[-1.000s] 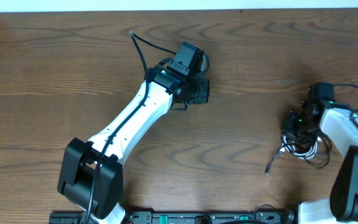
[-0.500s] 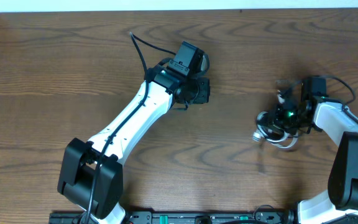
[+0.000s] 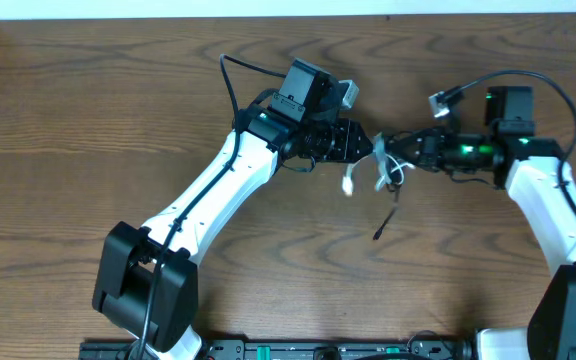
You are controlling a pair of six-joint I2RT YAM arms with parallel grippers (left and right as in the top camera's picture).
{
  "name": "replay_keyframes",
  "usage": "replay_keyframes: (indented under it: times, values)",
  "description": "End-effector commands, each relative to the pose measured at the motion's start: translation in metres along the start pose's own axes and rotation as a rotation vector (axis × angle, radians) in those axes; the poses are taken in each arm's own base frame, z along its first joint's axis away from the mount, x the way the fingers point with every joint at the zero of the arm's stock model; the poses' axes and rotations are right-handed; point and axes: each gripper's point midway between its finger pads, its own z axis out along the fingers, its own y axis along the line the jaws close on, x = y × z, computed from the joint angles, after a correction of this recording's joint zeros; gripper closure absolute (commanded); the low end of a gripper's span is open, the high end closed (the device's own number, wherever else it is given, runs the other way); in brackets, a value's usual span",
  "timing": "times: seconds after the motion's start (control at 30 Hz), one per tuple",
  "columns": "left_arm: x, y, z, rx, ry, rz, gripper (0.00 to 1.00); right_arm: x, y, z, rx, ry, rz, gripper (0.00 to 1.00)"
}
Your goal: Untangle cables
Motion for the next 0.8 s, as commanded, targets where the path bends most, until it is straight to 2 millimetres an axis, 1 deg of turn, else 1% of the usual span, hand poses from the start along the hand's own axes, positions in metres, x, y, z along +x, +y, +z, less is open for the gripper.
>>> replay_keyframes:
  times: [0.0, 0.1, 0.2, 0.3, 0.37, 0.43, 0.53, 0.63, 0.67, 0.7, 0.77]
  values:
    - [0.007, 0.001, 0.007, 0.016, 0.034, 0.005, 0.55, -0.004, -0.003, 0.010, 0.068, -0.018, 0.098, 0.99]
    - [0.010, -0.002, 0.009, 0.019, 0.041, 0.012, 0.54, -0.007, -0.015, 0.011, 0.149, -0.053, 0.184, 0.99]
    - [0.014, -0.006, 0.012, 0.013, 0.051, 0.021, 0.54, -0.009, -0.018, 0.010, 0.165, -0.066, 0.216, 0.99]
    - [0.017, 0.001, 0.017, -0.053, 0.042, 0.025, 0.54, -0.009, -0.028, 0.008, 0.221, -0.083, 0.237, 0.99]
    - [0.018, 0.010, 0.019, -0.127, 0.025, 0.001, 0.54, -0.009, -0.042, 0.004, 0.292, -0.103, 0.256, 0.99]
    - [0.017, 0.019, 0.020, -0.187, 0.005, -0.022, 0.54, -0.009, -0.056, -0.004, 0.363, -0.122, 0.281, 0.99]
    - [0.016, 0.033, 0.019, -0.267, -0.030, -0.069, 0.54, -0.006, -0.081, -0.020, 0.477, -0.151, 0.331, 0.99]
    - [0.016, 0.044, 0.018, -0.317, -0.047, -0.086, 0.54, -0.001, -0.106, -0.041, 0.602, -0.171, 0.373, 0.99]
    - [0.016, 0.046, 0.018, -0.327, -0.048, -0.087, 0.54, 0.001, -0.112, -0.046, 0.630, -0.174, 0.383, 0.98]
    - [0.018, 0.050, 0.019, -0.341, -0.047, -0.088, 0.54, 0.002, -0.119, -0.054, 0.663, -0.178, 0.388, 0.92]
    - [0.023, 0.055, 0.021, -0.361, -0.038, -0.072, 0.56, 0.004, -0.126, -0.063, 0.687, -0.174, 0.379, 0.70]
